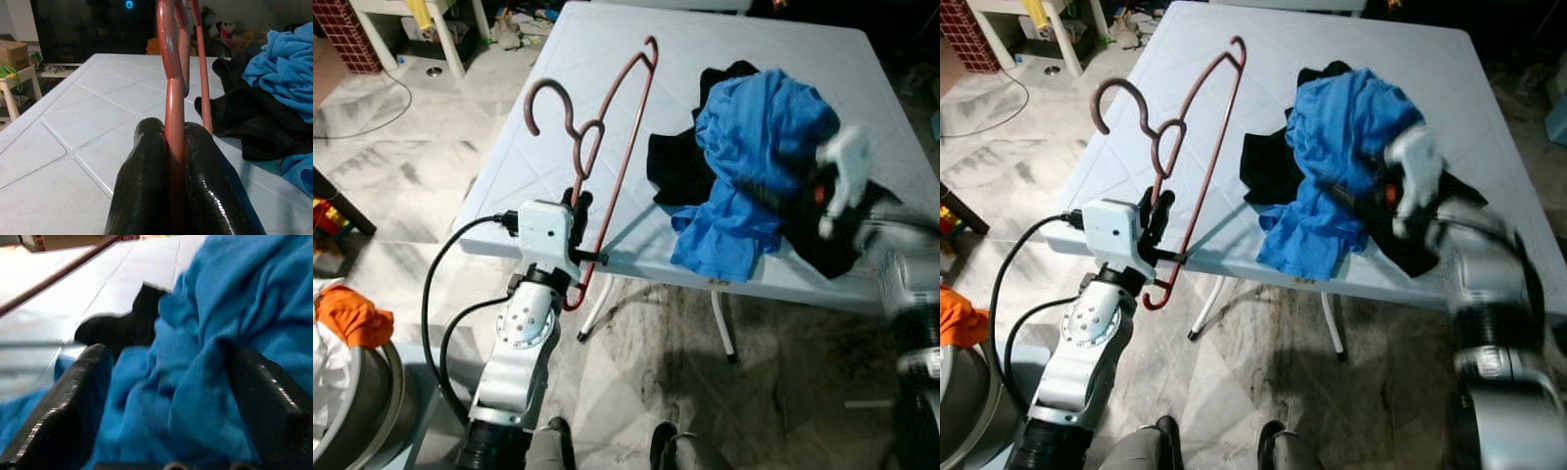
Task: Hang hanger
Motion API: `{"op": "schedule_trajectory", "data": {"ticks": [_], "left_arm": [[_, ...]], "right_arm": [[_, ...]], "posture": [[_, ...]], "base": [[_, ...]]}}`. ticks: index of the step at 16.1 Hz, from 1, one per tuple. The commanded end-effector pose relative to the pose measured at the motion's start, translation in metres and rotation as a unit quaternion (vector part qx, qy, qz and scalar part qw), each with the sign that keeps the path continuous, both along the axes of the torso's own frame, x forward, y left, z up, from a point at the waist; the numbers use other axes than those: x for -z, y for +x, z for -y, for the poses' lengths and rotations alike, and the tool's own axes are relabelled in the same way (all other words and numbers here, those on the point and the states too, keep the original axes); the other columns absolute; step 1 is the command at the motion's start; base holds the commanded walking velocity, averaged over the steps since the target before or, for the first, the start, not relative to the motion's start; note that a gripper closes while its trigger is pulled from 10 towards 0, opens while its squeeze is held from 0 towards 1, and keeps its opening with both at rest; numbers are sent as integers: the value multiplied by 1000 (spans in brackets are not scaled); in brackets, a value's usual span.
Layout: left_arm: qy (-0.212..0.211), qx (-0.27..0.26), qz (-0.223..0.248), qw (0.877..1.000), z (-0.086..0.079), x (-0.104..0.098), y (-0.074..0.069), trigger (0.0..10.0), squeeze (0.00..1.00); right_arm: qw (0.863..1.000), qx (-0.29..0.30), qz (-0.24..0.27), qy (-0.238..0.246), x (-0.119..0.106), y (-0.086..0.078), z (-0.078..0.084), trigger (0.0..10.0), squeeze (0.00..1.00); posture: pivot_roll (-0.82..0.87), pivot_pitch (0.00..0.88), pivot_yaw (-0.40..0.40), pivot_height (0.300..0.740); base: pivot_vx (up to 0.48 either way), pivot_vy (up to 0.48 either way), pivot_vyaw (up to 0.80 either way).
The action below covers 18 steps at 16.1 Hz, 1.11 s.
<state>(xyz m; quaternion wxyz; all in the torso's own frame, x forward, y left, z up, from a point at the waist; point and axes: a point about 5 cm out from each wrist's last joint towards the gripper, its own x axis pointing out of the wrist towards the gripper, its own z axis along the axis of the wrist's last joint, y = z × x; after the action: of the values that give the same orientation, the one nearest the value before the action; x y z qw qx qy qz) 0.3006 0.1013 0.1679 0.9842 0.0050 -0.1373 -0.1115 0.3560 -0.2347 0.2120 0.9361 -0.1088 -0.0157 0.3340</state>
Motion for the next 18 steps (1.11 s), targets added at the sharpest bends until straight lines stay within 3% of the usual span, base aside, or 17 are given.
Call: {"op": "schedule_trajectory", "data": {"ticks": [1, 2, 4, 6, 9, 11, 14, 18], "left_arm": [[13, -5, -47, 999, -3, 20, -1, 10000, 0], [15, -1, -46, 999, -2, 20, -1, 10000, 0], [16, 2, -46, 999, -1, 19, 0, 10000, 0], [18, 3, -45, 999, -2, 18, 1, 10000, 0], [19, 3, -46, 999, -2, 19, -1, 10000, 0], [19, 2, -48, 999, -3, 20, -3, 10000, 0], [20, -2, -47, 999, -4, 19, -4, 10000, 0], [20, -7, -48, 999, -6, 20, -5, 10000, 0]], "right_arm": [[1000, -4, 15, -9, -10, -6, 7, 10000, 1000], [1000, 5, -5, 0, -4, -18, 16, 10000, 1000], [1000, 7, -12, -2, 1, -23, 15, 10000, 1000], [999, -12, -45, -13, 18, -34, 4, 10000, 1000], [997, -17, -72, -9, 29, -38, -4, 10000, 1000], [994, -42, -103, 8, 45, -41, -23, 10000, 1000], [991, -36, -126, 40, 62, -30, -46, 10000, 1000], [987, 78, -119, 69, 65, 5, -62, 10000, 1000]], "posture": [[-19, 207, -39, 740], [-20, 206, -31, 740], [-22, 205, -25, 740], [-21, 210, -23, 740], [-16, 220, -24, 740], [-3, 226, -28, 740], [16, 228, -35, 740], [23, 233, -38, 740]], "base": [[0, 0, 0], [0, 0, 0], [0, 0, 0], [0, 0, 0], [0, 0, 0], [0, 0, 0], [0, 0, 0], [0, 0, 0]]}}
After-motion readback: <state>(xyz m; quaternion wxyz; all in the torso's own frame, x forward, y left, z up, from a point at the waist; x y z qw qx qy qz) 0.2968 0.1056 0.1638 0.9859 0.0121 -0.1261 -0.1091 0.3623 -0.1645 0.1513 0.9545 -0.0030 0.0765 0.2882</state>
